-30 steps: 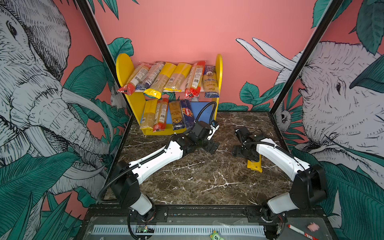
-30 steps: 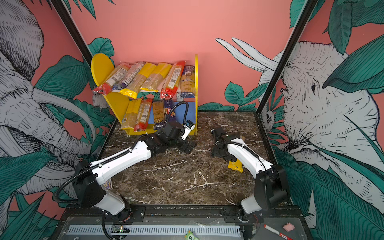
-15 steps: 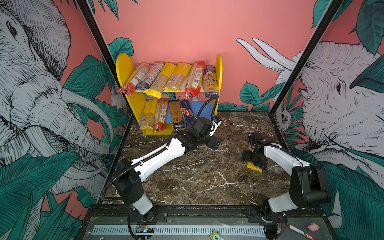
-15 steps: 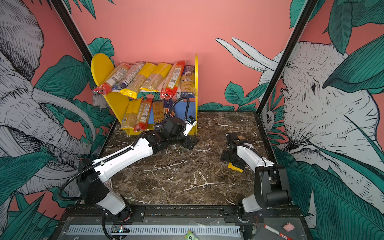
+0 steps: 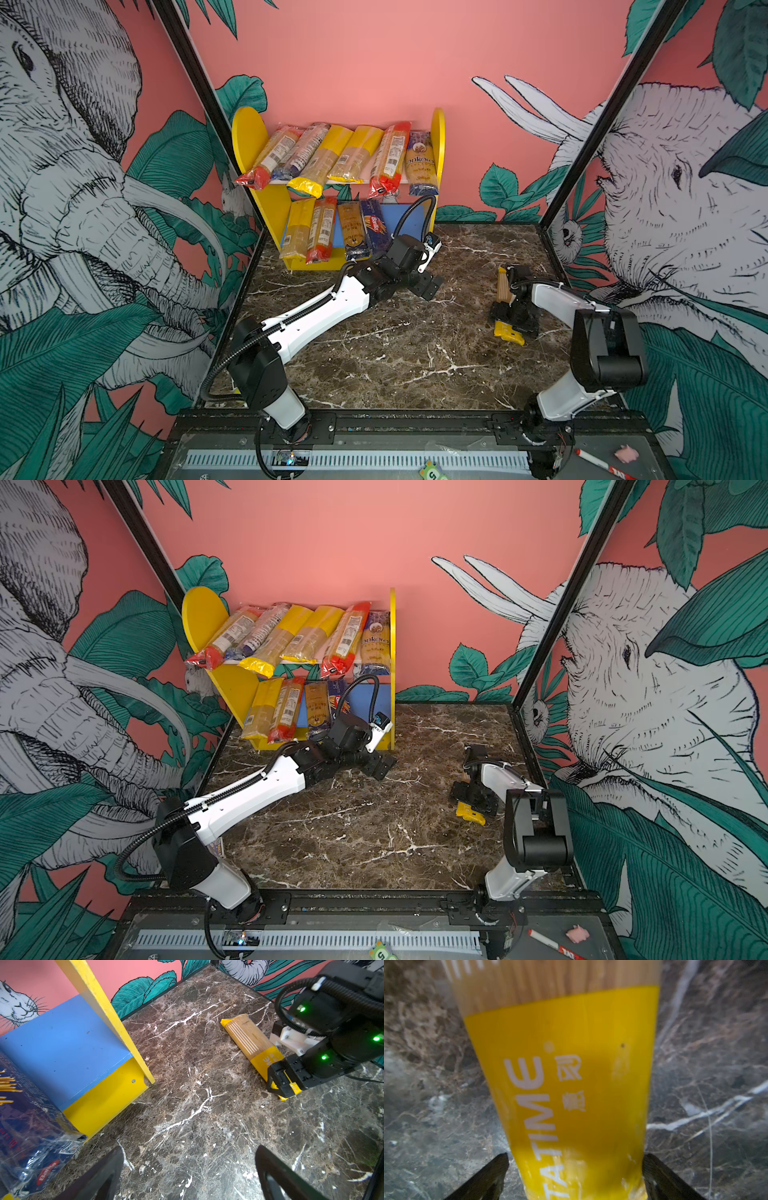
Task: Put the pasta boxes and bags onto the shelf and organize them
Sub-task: 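Lower the right gripper onto the yellow Tatime box and grasp it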
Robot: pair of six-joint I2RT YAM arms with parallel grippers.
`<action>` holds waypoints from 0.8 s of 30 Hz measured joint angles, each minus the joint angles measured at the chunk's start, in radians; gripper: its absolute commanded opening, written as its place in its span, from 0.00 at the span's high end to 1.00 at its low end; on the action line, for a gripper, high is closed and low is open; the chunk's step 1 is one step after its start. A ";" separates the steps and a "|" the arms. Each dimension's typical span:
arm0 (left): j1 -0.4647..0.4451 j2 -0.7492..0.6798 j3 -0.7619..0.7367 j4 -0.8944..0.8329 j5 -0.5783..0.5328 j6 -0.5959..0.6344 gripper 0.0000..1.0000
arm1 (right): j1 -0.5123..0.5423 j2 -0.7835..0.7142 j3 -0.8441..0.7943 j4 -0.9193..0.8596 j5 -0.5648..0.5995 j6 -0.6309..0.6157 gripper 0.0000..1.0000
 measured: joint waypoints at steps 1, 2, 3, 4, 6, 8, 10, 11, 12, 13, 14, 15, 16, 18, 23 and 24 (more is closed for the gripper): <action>0.000 0.000 0.000 -0.001 -0.002 0.001 0.00 | 0.000 0.010 0.000 0.001 -0.007 -0.005 0.01; 0.000 0.000 0.000 -0.002 -0.005 0.001 0.00 | -0.001 0.013 0.000 0.002 -0.013 -0.011 0.01; 0.000 0.000 0.000 -0.002 -0.008 0.002 0.00 | -0.002 0.016 0.000 0.002 -0.018 -0.015 0.01; 0.000 -0.001 0.000 -0.002 -0.010 0.002 0.00 | -0.004 0.016 0.000 0.003 -0.023 -0.019 0.02; 0.000 -0.004 0.000 -0.003 -0.012 0.002 0.00 | -0.006 0.016 0.000 0.003 -0.036 -0.022 0.07; 0.000 -0.007 -0.001 -0.005 -0.014 0.002 0.00 | -0.006 0.016 0.000 0.003 -0.045 -0.024 0.26; 0.000 -0.011 -0.001 -0.006 -0.016 0.003 0.00 | -0.006 0.022 0.001 0.002 -0.045 -0.026 0.47; 0.000 -0.013 -0.001 -0.008 -0.018 0.006 0.00 | -0.006 0.026 0.004 -0.001 -0.046 -0.026 0.54; 0.000 -0.016 -0.001 -0.016 -0.023 0.010 0.00 | -0.008 0.032 0.010 -0.004 -0.049 -0.029 0.64; 0.000 -0.018 -0.001 -0.024 -0.031 0.017 0.00 | -0.008 0.036 0.018 -0.010 -0.053 -0.037 0.73; 0.000 -0.020 -0.001 -0.031 -0.039 0.024 0.01 | -0.008 0.037 0.023 -0.014 -0.059 -0.036 0.84; 0.000 -0.021 -0.001 -0.042 -0.049 0.034 0.00 | -0.009 0.035 0.029 -0.019 -0.061 -0.038 0.98; 0.000 -0.022 -0.001 -0.051 -0.061 0.043 0.00 | -0.011 0.028 0.035 -0.026 -0.062 -0.038 1.00; 0.000 -0.023 -0.001 -0.064 -0.077 0.055 0.00 | -0.013 0.016 0.032 -0.022 -0.070 -0.035 1.00; 0.010 -0.043 -0.005 -0.085 -0.108 0.069 0.00 | -0.014 0.011 0.030 -0.018 -0.098 -0.043 1.00; 0.012 -0.055 -0.010 -0.087 -0.113 0.068 0.00 | -0.014 0.009 0.030 -0.020 -0.105 -0.045 1.00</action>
